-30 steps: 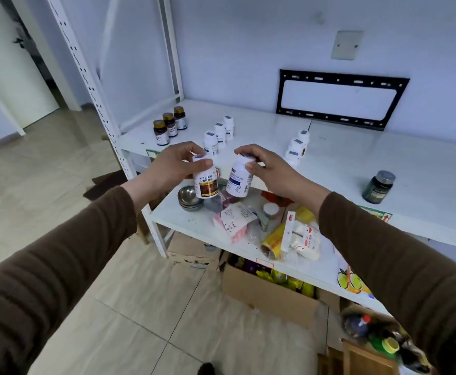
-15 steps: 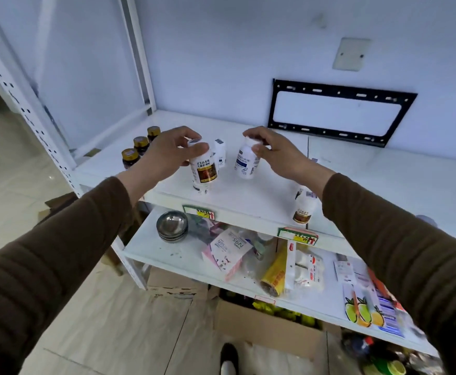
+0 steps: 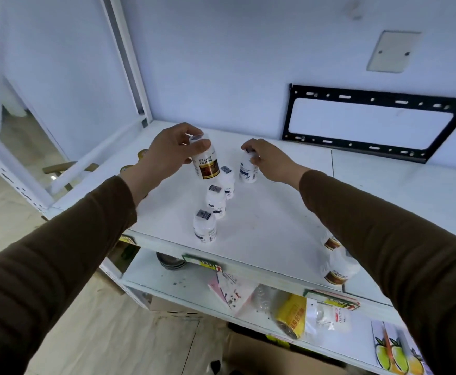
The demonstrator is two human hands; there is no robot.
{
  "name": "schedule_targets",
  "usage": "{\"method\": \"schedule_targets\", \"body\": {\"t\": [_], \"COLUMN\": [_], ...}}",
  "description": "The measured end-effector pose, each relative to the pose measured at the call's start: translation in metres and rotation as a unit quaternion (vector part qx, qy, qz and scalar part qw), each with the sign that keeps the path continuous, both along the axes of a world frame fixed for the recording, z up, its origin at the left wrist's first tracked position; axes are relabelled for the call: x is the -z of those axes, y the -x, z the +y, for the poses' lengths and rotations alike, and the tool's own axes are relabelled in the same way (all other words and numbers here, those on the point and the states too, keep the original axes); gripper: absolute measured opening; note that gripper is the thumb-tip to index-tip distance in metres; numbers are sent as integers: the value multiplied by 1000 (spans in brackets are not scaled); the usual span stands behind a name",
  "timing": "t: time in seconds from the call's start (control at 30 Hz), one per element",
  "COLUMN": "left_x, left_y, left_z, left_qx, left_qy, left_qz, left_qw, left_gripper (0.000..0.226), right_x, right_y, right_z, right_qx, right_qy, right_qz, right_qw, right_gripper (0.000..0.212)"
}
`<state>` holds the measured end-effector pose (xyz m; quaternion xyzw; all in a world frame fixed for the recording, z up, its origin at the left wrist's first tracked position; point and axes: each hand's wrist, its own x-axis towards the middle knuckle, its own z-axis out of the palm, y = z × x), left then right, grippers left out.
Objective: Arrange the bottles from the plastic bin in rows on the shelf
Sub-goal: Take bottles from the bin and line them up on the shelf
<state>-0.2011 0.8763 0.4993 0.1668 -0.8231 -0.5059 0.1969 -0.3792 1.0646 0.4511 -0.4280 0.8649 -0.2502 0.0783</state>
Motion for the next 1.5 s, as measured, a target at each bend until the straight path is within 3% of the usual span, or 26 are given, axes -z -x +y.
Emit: {"method": "schedule_targets", "body": {"t": [0.57, 0.83, 1.13, 1.5], "left_x": [6, -4, -9, -20], "left_y": [33, 34, 38, 21], "left_z": [-38, -35, 18, 156], "left_qx": [31, 56, 119, 157], "left_qy": [-10, -9, -25, -6], "left_qz": [-23, -1, 13, 13], "left_qw": [999, 998, 992, 988], "left_gripper": [33, 33, 31, 24], "right_x": [29, 10, -26, -41], "right_y": [18, 6, -27, -75], "right_z": [-46, -34, 53, 212], "right_qx": [-32, -4, 34, 58], "right_qy": [-16, 7, 22, 50], "right_qz": [17, 30, 78, 81], "right_qw": [999, 1000, 996, 994], "right_gripper": [53, 56, 35, 26]}}
